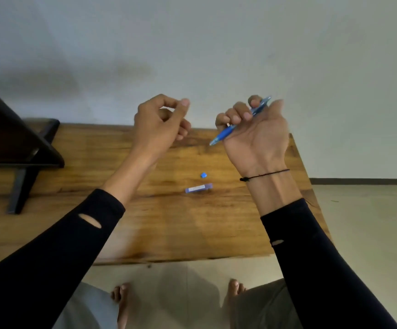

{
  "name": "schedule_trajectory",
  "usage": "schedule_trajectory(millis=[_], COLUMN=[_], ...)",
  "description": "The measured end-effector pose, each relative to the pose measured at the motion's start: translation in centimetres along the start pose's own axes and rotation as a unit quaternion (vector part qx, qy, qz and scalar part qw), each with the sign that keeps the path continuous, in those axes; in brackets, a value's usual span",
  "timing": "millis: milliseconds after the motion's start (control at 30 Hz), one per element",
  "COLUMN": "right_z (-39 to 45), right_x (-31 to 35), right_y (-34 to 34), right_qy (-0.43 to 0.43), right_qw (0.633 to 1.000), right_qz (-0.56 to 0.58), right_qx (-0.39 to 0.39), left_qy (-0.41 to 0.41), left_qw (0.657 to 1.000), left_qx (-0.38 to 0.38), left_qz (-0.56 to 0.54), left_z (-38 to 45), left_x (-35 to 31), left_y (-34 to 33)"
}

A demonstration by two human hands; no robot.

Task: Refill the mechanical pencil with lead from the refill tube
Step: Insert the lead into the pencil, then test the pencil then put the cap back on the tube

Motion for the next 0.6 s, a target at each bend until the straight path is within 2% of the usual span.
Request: schedule_trajectory(millis=[100,267,400,600], right_z=[-2.4,-6.0,-7.5,-8.2], right_x=[3.0,6.6,8.8,9.8], right_y=[-4.4,-8.7,-9.9,-10.1], right_qy=[0.024,0.043,0.064,0.080], right_qw=[0.995,0.979,0.970,0.971], right_qz=[0.044,0.136,0.161,0.158], right_qx=[0.081,0.146,0.169,0.158], left_qy=[-0.004,-0.064,-0.088,-0.122], left_qw=[0.998,0.993,0.990,0.986], left_qx=[-0.058,-0.090,-0.083,-0.072], left_qz=[-0.029,-0.047,-0.067,-0.084], left_z=[0.2,-0.1,-0.5,-0.5], left_x=[-1.7,-5.4,-6.9,-8.2], left_y=[1.3,1.6,1.0,0.8])
Point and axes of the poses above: each hand's wrist, its own z-axis towards the middle knuckle, its own y-axis out of the back of the hand, x = y × z, the point moved 8 cm from there along z, towards the middle knuckle, and after that the axes turned 9 degrees about -z, right-handed, at the moved point
